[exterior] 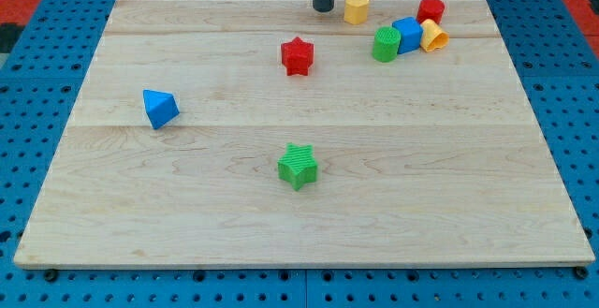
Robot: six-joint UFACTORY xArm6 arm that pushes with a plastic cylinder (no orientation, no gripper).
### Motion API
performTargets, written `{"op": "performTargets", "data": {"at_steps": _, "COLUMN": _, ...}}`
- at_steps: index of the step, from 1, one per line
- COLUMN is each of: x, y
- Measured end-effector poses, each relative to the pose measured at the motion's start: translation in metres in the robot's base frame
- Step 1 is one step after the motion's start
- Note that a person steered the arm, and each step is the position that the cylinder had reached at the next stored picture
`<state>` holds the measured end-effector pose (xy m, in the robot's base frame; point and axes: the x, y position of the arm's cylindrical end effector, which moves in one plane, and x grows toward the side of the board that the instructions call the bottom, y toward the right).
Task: Move blue triangle and red star towards top center
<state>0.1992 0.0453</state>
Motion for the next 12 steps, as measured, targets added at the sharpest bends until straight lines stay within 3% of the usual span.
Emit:
{"op": "performTargets", "data": {"at_steps": 1, "x": 0.001, "y": 0.048}}
{"op": "performTargets", "data": {"at_steps": 2, "x": 0.03, "y": 0.065}}
{"op": "performTargets", "data": {"at_steps": 3, "x": 0.025, "y": -0.016}}
{"op": "performTargets", "data": {"at_steps": 4, "x": 0.064, "y": -0.087}}
{"op": "performTargets", "data": {"at_steps": 5, "x": 0.134, "y": -0.118}}
{"op": "performTargets", "data": {"at_steps": 6, "x": 0.155, "y": -0.074}}
{"op": "performTargets", "data": {"at_steps": 7, "x": 0.14, "y": -0.031}}
{"op": "performTargets", "data": {"at_steps": 8, "x": 0.122, "y": -0.017}}
{"op": "performTargets", "data": {"at_steps": 9, "x": 0.131, "y": -0.018}}
{"op": "performTargets", "data": {"at_steps": 10, "x": 0.216, "y": -0.069}}
{"op": "performTargets", "data": {"at_steps": 11, "x": 0.268, "y": -0.169}}
{"op": "performTargets", "data": {"at_steps": 12, "x": 0.25, "y": -0.212}}
